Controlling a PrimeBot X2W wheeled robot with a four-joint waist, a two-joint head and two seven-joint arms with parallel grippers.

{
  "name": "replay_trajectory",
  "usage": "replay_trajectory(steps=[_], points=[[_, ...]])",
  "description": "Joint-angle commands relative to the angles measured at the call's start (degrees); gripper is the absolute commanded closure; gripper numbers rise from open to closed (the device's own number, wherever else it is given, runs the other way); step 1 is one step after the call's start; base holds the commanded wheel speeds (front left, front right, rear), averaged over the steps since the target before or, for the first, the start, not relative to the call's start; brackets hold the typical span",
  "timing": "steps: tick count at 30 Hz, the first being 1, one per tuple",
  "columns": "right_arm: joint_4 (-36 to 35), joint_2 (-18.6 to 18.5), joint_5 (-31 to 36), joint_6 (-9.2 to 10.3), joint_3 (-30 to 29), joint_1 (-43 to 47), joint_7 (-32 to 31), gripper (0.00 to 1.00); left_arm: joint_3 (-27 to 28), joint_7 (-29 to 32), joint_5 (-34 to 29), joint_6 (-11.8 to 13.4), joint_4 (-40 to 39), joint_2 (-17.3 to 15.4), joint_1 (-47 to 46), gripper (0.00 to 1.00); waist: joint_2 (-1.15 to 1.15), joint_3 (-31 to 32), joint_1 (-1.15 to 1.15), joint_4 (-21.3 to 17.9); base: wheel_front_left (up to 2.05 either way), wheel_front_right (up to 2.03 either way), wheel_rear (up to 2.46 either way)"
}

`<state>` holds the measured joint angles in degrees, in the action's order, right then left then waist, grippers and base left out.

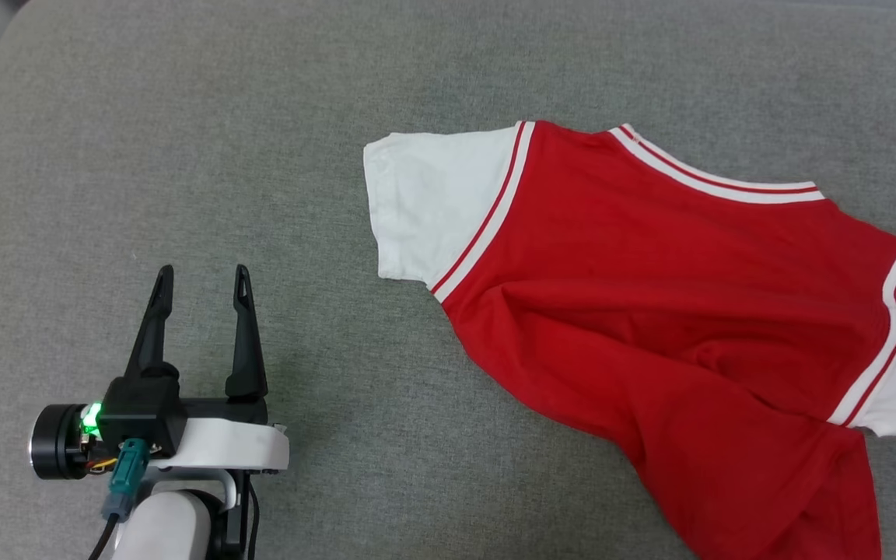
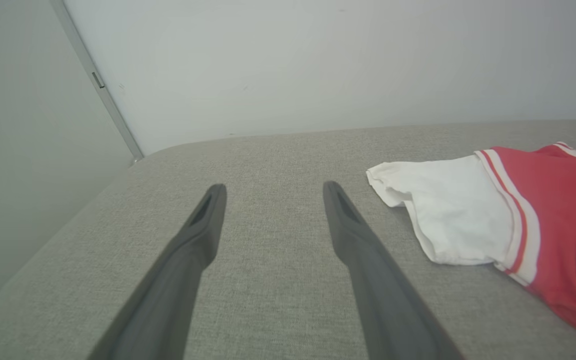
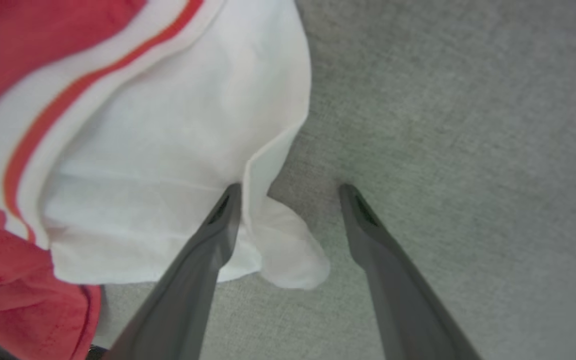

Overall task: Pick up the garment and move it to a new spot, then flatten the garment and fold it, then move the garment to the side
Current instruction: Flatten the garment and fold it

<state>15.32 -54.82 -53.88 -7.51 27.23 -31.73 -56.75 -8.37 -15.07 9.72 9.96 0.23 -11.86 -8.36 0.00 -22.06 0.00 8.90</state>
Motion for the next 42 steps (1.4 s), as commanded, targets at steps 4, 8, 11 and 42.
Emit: replay_trajectory(steps=[4, 8, 11, 42], points=[[0.57, 3.55, 0.4, 0.03, 2.58, 3.4, 0.58, 0.0, 0.55, -0.14, -0.84, -0.49, 0.24, 0.67, -0.98, 0.0, 0.0, -1.18, 0.0, 0.2, 0.0, 0.0, 0.0], [-0.16, 4.81, 1.0, 0.02, 3.26, 3.5, 2.79, 0.94, 1.03, -0.14, -1.08, -0.81, 0.91, 0.79, -1.39, 0.0, 0.0, -0.87, 0.0, -0.43, 0.0, 0.0, 0.0], [-0.61, 4.52, 1.38, 0.03, 2.76, 2.41, 4.83, 1.0, 1.54, -0.14, -1.46, -1.2, 1.82, 0.59, -1.05, 0.0, 0.0, 0.56, 0.0, -1.29, 0.0, 0.0, 0.0], [-19.65, 2.46, 6.49, 0.04, -2.57, 6.73, 22.25, 1.0, -8.06, 36.8, 5.3, -17.3, 14.07, -17.83, -39.17, 0.0, 0.0, 6.83, 0.0, -12.78, 0.0, 0.0, 0.0]])
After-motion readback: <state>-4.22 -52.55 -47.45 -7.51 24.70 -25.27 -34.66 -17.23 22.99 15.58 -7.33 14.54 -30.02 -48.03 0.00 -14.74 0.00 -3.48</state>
